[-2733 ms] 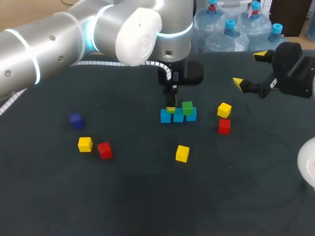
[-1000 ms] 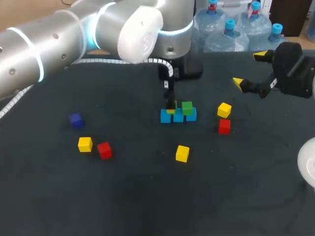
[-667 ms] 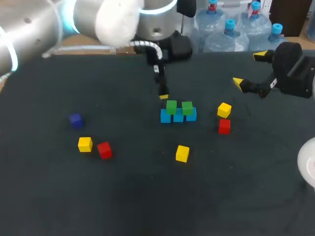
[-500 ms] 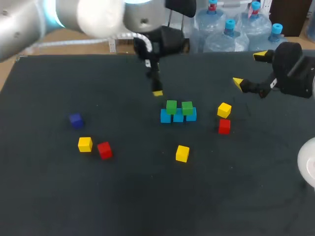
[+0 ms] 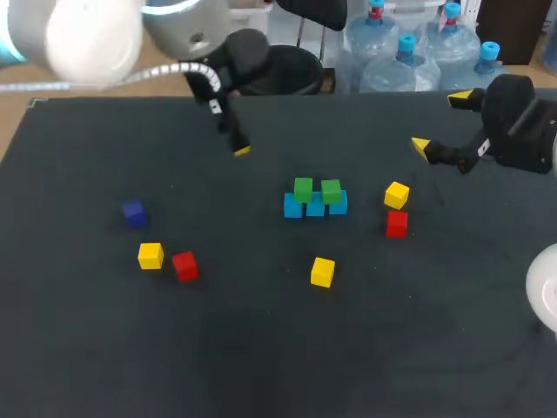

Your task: Place the blue cubes, place green cubes on the blue cubes, place the yellow cubes on the green cubes, then place the red cubes on the yellow cubes, and place purple cube on the red cubes.

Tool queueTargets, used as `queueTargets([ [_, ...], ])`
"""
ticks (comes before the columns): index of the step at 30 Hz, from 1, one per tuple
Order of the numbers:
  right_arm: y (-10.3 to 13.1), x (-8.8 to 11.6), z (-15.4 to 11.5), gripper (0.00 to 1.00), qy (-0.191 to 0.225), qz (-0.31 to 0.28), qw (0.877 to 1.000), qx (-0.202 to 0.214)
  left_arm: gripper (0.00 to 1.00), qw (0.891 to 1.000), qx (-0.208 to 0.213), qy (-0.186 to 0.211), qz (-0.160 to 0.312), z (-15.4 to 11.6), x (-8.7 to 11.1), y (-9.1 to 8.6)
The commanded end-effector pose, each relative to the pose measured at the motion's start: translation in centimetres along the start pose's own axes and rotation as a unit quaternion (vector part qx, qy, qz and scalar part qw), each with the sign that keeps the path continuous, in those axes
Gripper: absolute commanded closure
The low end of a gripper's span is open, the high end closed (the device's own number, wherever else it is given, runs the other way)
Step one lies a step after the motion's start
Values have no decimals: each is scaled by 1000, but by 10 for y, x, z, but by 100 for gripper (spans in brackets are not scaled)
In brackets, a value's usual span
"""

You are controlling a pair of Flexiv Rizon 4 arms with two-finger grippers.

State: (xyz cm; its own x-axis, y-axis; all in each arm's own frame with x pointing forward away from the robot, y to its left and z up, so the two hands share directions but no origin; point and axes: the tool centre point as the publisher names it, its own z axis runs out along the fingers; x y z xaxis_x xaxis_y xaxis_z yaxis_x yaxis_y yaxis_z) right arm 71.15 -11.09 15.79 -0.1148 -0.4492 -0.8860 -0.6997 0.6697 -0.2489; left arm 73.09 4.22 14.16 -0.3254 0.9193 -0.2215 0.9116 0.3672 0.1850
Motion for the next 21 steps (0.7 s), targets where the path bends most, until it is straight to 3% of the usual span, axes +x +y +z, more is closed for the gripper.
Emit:
queueTargets([
  [1,-1,0,0,0,-1,1,1000,-2,0,995,-44,-87,-18,-12,27,-5],
  [10,-1,0,0,0,-1,1,1000,-2,0,987,-73,-107,-93,-44,46,-14],
  [16,-1,0,0,0,-1,1,1000,-2,0,971,-112,-167,-127,-57,52,-12],
  [21,-1,0,0,0,-1,1,1000,-2,0,961,-139,-179,-156,-54,61,-8],
])
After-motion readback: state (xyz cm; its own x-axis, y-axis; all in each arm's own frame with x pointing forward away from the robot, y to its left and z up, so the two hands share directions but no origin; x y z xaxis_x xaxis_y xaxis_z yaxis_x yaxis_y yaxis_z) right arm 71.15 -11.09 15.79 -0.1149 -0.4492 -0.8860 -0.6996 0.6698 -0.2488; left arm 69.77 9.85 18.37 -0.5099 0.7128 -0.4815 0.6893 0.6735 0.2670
